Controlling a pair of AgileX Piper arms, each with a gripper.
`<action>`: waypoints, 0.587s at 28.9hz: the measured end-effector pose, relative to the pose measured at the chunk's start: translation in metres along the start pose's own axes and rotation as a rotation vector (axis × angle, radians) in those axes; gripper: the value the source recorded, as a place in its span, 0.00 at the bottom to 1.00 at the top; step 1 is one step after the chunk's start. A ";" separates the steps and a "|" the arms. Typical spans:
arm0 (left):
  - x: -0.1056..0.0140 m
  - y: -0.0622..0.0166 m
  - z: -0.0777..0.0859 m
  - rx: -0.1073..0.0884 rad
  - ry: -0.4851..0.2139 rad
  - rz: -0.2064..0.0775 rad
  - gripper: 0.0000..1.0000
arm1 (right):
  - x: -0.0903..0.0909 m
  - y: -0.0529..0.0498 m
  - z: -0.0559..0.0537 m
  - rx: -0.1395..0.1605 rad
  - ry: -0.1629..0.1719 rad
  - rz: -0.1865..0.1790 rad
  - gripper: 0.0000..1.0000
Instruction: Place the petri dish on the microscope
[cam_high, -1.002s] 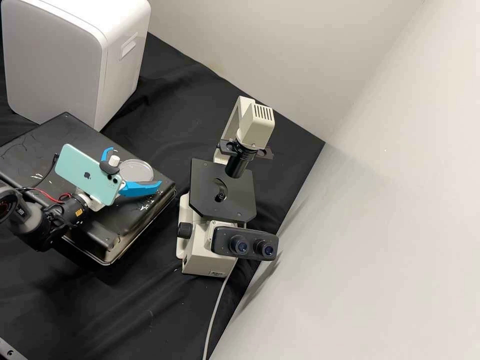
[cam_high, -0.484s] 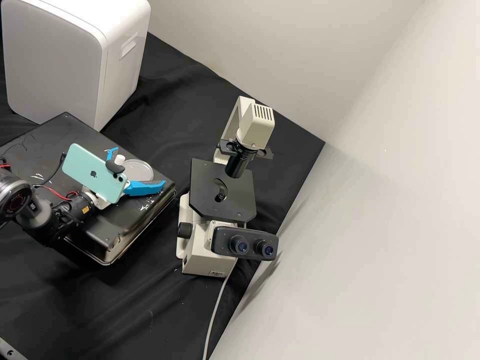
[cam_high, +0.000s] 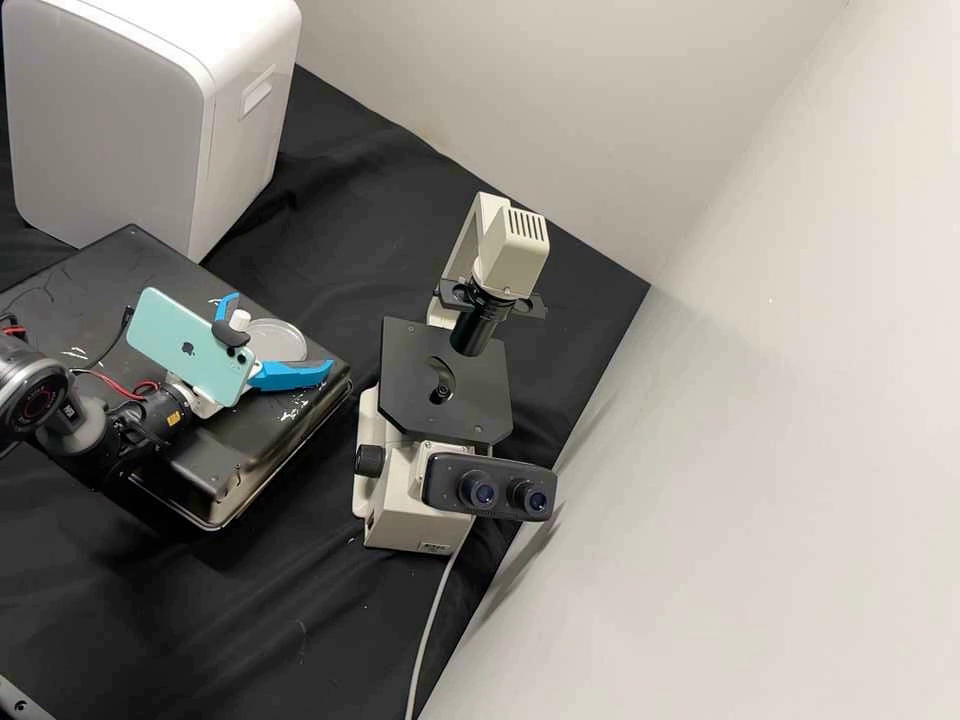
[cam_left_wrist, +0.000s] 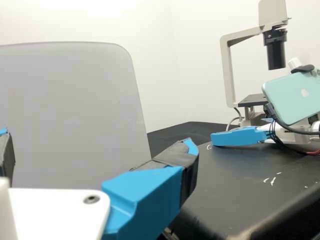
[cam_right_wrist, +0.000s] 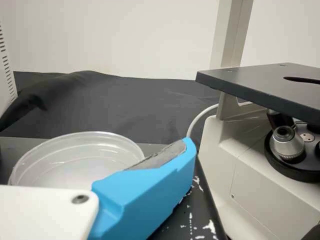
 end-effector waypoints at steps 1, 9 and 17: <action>0.000 0.0000 0.000 0.000 0.000 0.000 1.00 | 0.000 0.000 0.000 0.000 0.000 0.000 1.00; 0.000 0.0000 0.000 0.000 0.000 0.000 1.00 | 0.000 -0.001 0.000 -0.002 -0.002 -0.007 0.00; 0.000 -0.0003 0.000 0.000 0.000 -0.002 1.00 | 0.001 0.000 0.000 0.029 -0.002 -0.007 0.00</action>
